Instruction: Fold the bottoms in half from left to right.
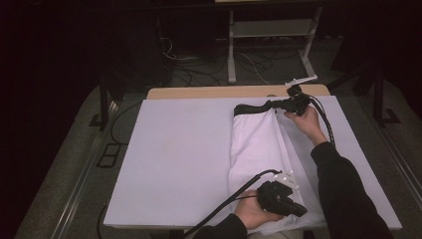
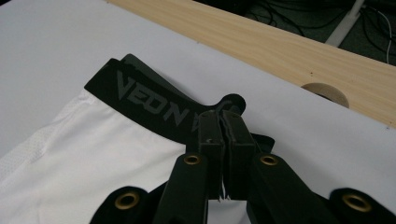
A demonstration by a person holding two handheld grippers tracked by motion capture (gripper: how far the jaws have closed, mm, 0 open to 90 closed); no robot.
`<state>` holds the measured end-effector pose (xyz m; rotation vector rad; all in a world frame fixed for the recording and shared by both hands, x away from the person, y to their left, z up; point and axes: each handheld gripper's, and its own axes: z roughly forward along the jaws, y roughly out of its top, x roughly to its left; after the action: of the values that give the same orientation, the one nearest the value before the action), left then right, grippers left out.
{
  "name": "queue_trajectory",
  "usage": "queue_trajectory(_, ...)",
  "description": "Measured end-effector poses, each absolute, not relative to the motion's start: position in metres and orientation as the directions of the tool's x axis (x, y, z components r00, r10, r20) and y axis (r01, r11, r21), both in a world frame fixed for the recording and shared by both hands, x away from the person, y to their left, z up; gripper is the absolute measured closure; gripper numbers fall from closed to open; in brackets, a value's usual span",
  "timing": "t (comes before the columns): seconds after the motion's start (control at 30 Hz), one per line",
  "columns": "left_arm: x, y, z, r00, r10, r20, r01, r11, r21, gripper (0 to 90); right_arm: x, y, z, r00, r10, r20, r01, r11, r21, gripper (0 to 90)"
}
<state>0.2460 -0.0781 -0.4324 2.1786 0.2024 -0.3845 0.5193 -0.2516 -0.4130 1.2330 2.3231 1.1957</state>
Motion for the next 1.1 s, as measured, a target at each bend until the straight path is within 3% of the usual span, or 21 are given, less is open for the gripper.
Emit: queue_trajectory(1.1,0.252,-0.124,-0.454,0.912,0.046,-0.409,0.354,-0.593,0.723,87.2,0.522,-0.266,-0.419,-0.610,0.781,0.133,0.580,0.327,0.746,86.5)
